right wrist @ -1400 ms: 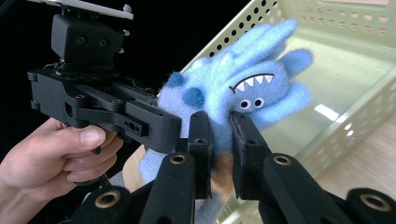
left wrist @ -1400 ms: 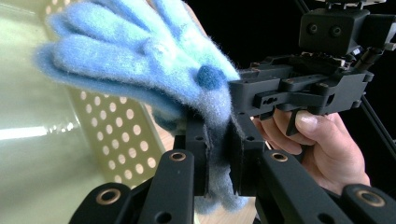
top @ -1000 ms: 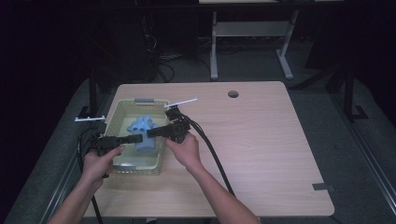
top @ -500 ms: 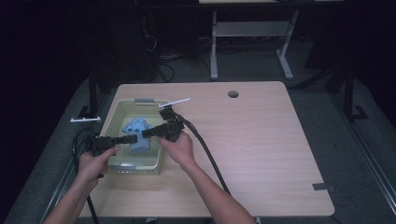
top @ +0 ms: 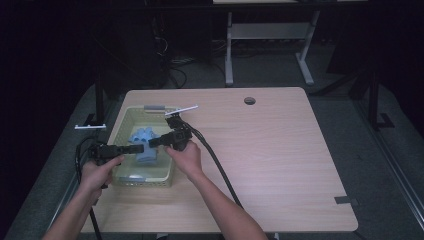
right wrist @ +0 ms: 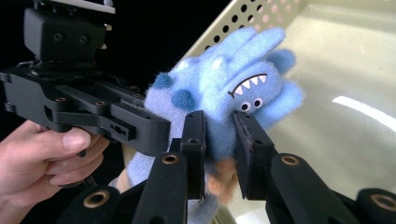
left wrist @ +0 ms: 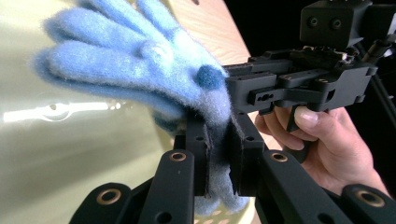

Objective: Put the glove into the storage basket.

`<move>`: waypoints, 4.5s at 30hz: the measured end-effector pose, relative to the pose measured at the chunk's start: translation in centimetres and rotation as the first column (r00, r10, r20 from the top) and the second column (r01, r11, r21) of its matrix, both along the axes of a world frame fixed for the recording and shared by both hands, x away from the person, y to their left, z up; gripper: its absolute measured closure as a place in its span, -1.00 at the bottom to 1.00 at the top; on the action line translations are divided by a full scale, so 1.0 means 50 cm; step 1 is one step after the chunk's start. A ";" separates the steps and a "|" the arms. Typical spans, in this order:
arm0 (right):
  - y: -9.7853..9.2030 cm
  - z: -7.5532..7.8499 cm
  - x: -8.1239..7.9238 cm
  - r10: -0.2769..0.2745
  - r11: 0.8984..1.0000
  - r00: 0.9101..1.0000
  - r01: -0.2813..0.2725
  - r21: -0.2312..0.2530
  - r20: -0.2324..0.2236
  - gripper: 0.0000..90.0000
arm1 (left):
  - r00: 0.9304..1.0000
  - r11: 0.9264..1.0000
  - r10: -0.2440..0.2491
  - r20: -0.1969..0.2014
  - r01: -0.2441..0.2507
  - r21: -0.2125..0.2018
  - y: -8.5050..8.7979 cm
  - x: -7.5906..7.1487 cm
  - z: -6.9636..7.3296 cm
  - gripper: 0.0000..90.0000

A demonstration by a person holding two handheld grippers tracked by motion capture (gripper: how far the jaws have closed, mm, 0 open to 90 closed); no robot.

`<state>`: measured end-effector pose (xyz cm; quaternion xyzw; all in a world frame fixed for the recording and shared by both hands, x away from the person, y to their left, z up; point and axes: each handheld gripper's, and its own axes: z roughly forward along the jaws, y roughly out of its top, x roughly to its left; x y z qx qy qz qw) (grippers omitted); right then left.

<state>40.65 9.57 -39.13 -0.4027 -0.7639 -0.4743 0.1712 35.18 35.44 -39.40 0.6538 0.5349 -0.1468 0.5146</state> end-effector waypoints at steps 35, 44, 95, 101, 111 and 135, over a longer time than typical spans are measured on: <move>-0.055 0.028 -0.011 -0.009 0.998 0.998 0.013 -0.069 0.055 0.47 | 0.977 0.897 0.044 -0.208 0.053 0.440 -0.033 0.055 -0.023 0.26; -0.100 0.036 -0.016 -0.041 0.998 0.997 0.045 -0.051 0.070 0.47 | 0.990 0.883 0.042 -0.138 0.028 0.468 -0.043 0.060 0.010 0.60; -0.274 0.028 -0.031 -0.148 0.988 0.987 0.150 -0.031 0.058 0.17 | 0.999 0.952 -0.035 0.002 0.033 0.303 -0.125 0.064 0.050 0.14; -0.312 0.027 -0.036 -0.169 0.985 0.984 0.171 -0.030 0.054 0.14 | 0.997 0.956 -0.067 0.028 0.056 0.287 -0.148 0.059 0.059 0.11; -0.357 0.029 -0.041 -0.205 0.978 0.978 0.206 -0.014 0.044 0.03 | 0.992 0.965 -0.122 0.044 0.108 0.240 -0.189 0.058 0.068 -0.03; -0.466 0.008 -0.059 -0.252 0.968 0.968 0.252 -0.010 0.017 -0.18 | 0.988 0.976 -0.147 0.057 0.135 0.170 -0.242 0.059 0.063 -0.29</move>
